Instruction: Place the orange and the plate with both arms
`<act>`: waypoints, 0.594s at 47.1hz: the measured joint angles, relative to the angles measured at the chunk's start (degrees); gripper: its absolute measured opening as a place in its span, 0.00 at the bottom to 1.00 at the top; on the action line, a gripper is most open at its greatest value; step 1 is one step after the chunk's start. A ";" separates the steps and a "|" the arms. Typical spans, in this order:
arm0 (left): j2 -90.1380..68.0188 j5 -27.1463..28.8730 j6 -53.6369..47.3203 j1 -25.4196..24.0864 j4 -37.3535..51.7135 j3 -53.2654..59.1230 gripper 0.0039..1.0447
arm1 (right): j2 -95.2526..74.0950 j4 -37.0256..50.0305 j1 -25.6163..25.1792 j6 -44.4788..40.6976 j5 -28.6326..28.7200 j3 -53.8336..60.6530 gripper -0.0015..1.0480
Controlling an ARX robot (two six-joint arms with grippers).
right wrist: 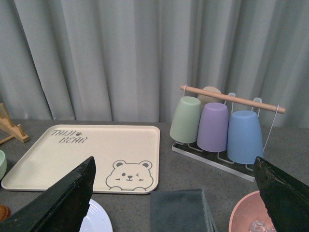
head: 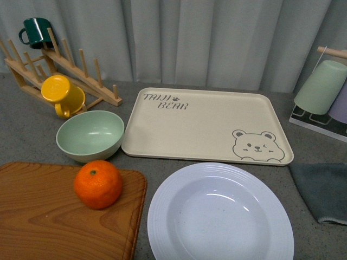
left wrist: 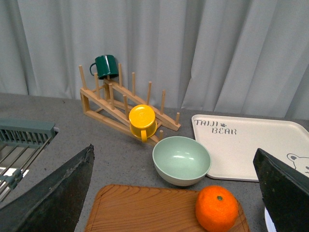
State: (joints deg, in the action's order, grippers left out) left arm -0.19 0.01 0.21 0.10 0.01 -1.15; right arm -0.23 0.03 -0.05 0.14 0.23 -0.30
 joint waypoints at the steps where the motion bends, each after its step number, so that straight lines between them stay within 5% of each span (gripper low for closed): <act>1: 0.00 0.00 0.00 0.00 0.00 0.00 0.94 | 0.00 0.00 0.00 0.00 0.00 0.00 0.91; 28: 0.00 0.00 0.00 0.00 0.00 0.00 0.94 | 0.00 0.00 0.00 0.00 0.00 -0.02 0.91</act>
State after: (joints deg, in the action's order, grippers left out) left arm -0.19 0.01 0.21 0.10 0.01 -1.15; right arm -0.23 0.03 -0.05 0.14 0.23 -0.32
